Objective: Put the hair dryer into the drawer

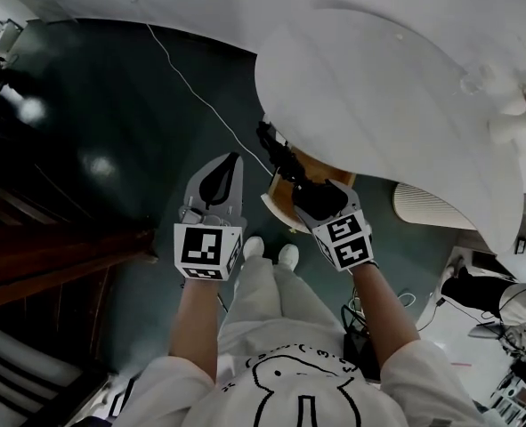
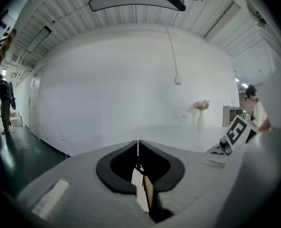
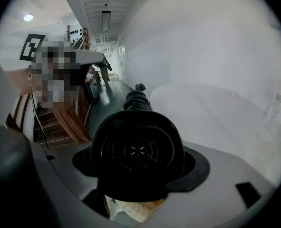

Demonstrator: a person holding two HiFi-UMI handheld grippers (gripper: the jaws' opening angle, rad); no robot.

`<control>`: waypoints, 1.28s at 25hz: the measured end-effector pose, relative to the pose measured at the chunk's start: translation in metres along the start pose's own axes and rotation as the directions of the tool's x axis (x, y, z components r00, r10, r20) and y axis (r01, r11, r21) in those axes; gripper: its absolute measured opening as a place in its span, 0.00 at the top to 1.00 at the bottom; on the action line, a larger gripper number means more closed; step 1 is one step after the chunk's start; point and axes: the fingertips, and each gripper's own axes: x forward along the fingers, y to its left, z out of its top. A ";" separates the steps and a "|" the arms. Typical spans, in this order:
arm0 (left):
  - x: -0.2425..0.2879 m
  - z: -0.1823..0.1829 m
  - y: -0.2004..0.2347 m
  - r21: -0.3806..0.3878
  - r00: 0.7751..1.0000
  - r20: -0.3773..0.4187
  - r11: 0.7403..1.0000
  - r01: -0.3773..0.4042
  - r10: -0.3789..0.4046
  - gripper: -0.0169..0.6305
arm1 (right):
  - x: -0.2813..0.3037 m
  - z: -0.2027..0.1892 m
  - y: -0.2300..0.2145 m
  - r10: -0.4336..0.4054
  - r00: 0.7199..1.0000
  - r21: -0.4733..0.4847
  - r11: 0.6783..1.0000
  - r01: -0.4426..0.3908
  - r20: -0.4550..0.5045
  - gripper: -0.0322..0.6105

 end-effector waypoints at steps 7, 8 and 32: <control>-0.002 -0.013 0.003 -0.020 0.999 -0.024 1.000 -0.022 0.022 0.94 | 0.022 -0.028 -0.004 0.010 0.993 0.000 1.000 -0.010 -0.115 0.40; -0.002 -0.015 0.003 -0.020 0.999 -0.025 1.000 -0.024 0.023 0.94 | 0.024 -0.032 -0.007 0.002 0.991 0.006 1.000 -0.001 -0.132 0.40; -0.011 -0.029 0.009 -0.019 0.997 -0.061 0.999 -0.044 0.043 0.94 | 0.054 -0.081 -0.048 -0.144 0.926 0.197 0.955 0.223 -0.349 0.40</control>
